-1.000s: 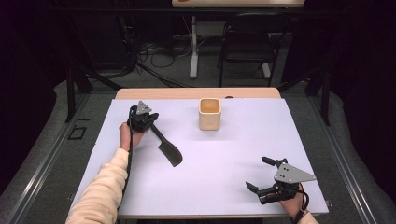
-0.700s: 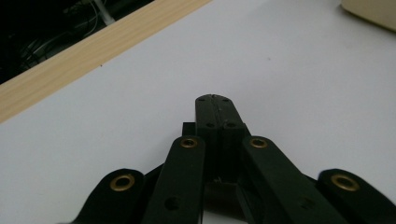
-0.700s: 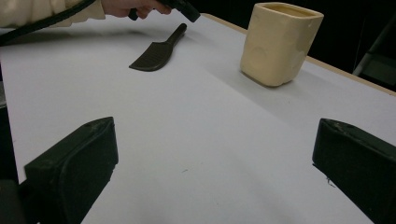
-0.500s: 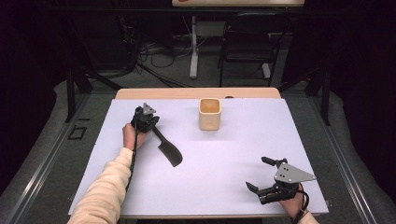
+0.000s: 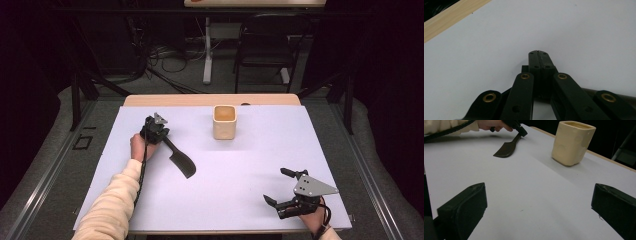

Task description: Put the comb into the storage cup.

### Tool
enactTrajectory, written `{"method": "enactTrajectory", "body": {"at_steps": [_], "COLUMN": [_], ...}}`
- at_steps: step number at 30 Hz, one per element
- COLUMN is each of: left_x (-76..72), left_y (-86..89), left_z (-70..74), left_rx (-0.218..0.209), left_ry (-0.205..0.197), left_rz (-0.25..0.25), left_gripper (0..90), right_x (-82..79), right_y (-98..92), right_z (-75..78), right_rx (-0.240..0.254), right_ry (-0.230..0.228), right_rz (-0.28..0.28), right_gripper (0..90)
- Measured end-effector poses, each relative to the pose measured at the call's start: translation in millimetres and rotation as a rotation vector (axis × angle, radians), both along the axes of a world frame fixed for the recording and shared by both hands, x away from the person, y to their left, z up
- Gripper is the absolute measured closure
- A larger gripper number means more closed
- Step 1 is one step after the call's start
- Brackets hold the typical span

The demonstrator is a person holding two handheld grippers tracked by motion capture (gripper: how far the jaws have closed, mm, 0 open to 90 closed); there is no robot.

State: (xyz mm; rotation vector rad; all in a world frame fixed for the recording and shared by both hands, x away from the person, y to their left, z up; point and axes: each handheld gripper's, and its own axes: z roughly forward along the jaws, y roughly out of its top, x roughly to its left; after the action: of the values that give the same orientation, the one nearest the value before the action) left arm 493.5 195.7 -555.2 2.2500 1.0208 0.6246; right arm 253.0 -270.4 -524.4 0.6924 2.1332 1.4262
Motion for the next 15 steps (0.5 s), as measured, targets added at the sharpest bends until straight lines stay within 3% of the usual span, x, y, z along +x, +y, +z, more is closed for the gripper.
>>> {"method": "enactTrajectory", "body": {"at_steps": [6, 15], "left_x": [-4.4, -13.0], "left_y": [1.2, 6.1], "left_z": [-1.3, 2.2], "left_rx": [0.027, 0.023], "left_ry": [0.017, 0.016], "left_rz": [0.005, 0.014], "left_gripper": [90.0, 90.0], "right_x": [0.3, 1.4], "right_y": [0.8, 0.9], "right_z": [0.0, -0.3], "right_rx": [-0.008, -0.014], "right_ry": [-0.004, -0.001], "right_rz": [-0.001, -0.002], "right_gripper": [0.0, 0.0]}}
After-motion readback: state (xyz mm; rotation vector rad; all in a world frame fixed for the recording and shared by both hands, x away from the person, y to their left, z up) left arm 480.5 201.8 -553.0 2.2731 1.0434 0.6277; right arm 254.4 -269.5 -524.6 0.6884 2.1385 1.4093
